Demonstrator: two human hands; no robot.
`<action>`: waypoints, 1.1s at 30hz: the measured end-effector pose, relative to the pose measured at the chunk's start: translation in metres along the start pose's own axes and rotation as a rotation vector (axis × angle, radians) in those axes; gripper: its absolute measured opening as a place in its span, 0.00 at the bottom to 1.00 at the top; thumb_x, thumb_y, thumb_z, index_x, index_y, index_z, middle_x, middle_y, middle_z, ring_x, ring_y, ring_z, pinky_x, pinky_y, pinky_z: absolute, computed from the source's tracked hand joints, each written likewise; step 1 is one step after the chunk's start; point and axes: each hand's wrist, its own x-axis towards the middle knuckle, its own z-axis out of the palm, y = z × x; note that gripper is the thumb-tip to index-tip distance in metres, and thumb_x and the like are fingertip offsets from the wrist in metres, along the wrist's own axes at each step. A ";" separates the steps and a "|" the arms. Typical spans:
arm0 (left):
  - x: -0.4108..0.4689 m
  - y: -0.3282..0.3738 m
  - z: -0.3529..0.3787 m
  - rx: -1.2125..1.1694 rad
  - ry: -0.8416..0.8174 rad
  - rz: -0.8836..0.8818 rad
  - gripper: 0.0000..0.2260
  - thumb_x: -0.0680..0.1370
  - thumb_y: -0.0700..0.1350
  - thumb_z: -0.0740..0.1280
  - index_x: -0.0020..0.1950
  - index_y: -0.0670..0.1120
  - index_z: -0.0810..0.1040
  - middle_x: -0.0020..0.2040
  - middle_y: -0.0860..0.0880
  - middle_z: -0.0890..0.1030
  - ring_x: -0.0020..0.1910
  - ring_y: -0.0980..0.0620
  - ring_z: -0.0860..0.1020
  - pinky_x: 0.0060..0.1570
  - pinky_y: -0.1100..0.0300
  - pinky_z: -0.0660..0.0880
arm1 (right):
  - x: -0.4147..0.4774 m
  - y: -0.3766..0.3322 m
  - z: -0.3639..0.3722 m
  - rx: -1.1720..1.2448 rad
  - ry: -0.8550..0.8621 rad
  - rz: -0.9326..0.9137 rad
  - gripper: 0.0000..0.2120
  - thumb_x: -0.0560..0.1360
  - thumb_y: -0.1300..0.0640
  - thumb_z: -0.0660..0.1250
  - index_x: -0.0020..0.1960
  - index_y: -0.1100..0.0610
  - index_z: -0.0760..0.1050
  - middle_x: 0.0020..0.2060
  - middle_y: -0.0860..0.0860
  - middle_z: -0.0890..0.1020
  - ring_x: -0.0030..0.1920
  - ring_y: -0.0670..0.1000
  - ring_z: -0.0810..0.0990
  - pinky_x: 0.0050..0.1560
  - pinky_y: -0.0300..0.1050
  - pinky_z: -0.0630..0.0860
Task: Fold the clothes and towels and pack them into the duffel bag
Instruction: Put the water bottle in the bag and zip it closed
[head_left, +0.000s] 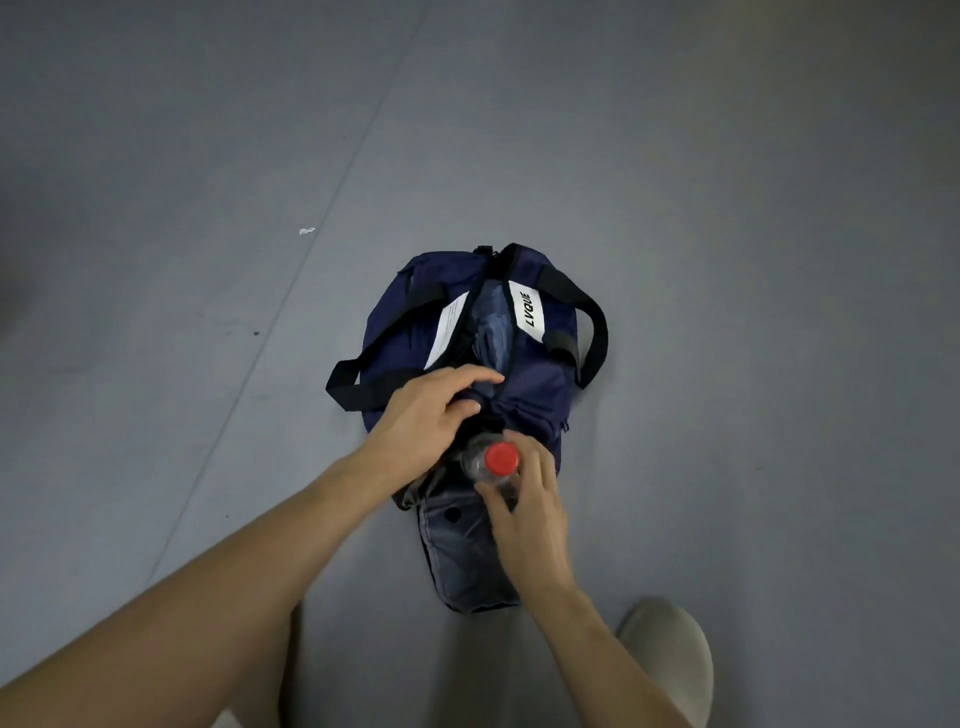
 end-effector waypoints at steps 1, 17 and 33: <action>0.002 0.003 -0.005 -0.018 -0.006 -0.016 0.17 0.80 0.41 0.67 0.62 0.63 0.77 0.52 0.61 0.79 0.47 0.65 0.77 0.53 0.64 0.74 | 0.006 0.000 0.006 -0.035 -0.007 -0.010 0.26 0.77 0.56 0.70 0.71 0.42 0.64 0.69 0.38 0.67 0.62 0.46 0.75 0.55 0.47 0.78; 0.022 0.024 -0.030 -0.298 -0.008 -0.058 0.13 0.80 0.38 0.66 0.54 0.57 0.77 0.46 0.50 0.79 0.30 0.61 0.75 0.32 0.68 0.72 | 0.054 0.006 0.047 -0.347 0.055 -0.120 0.28 0.78 0.53 0.67 0.75 0.53 0.63 0.66 0.53 0.74 0.54 0.57 0.81 0.44 0.52 0.81; 0.014 0.011 -0.021 0.186 -0.073 -0.147 0.24 0.77 0.49 0.72 0.71 0.59 0.68 0.56 0.59 0.73 0.47 0.56 0.74 0.54 0.59 0.72 | 0.046 0.011 0.040 -0.095 0.080 0.056 0.28 0.78 0.49 0.69 0.76 0.44 0.63 0.69 0.46 0.72 0.56 0.51 0.80 0.49 0.44 0.74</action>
